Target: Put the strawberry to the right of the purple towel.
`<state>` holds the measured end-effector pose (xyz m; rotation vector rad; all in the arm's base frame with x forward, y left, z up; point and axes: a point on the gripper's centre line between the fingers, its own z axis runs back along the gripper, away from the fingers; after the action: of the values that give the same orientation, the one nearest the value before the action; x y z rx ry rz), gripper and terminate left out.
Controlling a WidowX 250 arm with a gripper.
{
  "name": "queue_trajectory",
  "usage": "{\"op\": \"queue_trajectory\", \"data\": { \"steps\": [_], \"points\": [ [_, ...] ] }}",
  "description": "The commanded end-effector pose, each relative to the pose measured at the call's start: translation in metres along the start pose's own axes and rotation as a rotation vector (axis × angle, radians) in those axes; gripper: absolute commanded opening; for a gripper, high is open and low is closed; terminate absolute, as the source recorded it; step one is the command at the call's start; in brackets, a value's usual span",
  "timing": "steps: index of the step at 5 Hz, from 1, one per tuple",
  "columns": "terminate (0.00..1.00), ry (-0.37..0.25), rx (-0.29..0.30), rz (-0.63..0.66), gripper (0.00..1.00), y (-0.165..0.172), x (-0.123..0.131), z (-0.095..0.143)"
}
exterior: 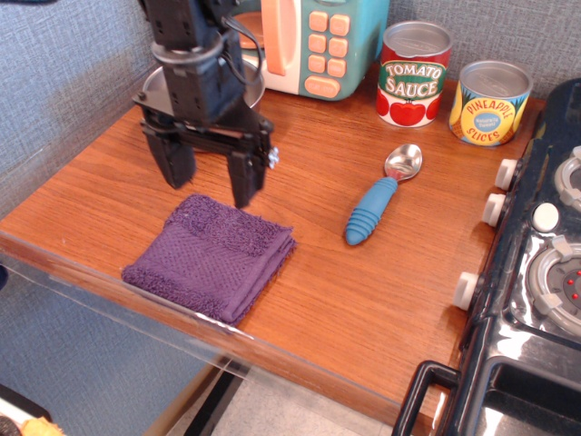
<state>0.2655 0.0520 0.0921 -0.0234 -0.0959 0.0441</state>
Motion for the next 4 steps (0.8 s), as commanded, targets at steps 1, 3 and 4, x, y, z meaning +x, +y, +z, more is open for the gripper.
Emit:
{"op": "queue_trajectory", "data": {
  "steps": [1,3,4],
  "points": [
    [0.00,-0.122,0.078,0.157,1.00,0.068,0.070,0.032],
    [0.00,-0.098,0.144,0.240,1.00,0.103,0.105,0.027],
    [0.00,-0.056,0.158,0.252,1.00,0.106,0.116,0.010]
  ]
}}
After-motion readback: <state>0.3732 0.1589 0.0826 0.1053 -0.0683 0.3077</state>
